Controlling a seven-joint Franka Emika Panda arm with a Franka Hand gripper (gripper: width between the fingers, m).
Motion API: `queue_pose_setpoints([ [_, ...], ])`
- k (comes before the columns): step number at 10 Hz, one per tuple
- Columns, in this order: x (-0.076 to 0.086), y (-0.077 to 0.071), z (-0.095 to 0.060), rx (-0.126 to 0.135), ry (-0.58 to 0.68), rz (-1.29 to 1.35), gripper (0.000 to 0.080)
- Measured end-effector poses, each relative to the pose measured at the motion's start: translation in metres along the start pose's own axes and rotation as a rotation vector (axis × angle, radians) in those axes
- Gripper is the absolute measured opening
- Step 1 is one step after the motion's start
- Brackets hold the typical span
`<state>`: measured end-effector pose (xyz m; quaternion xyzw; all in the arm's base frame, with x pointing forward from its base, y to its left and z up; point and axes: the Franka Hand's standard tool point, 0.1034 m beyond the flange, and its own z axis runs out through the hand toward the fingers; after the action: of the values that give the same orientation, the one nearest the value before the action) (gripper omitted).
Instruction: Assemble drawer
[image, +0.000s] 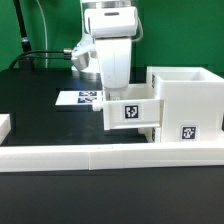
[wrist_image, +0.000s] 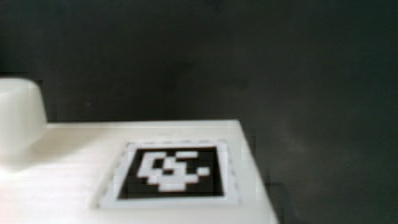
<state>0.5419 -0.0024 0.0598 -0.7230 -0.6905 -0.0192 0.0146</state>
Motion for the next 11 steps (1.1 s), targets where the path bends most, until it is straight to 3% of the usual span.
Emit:
queue_pose_setpoints([
  [4, 0.000, -0.005, 0.005, 0.012, -0.001, -0.011, 0.0044],
  [11, 0.010, -0.005, 0.005, 0.010, -0.005, -0.047, 0.0044],
])
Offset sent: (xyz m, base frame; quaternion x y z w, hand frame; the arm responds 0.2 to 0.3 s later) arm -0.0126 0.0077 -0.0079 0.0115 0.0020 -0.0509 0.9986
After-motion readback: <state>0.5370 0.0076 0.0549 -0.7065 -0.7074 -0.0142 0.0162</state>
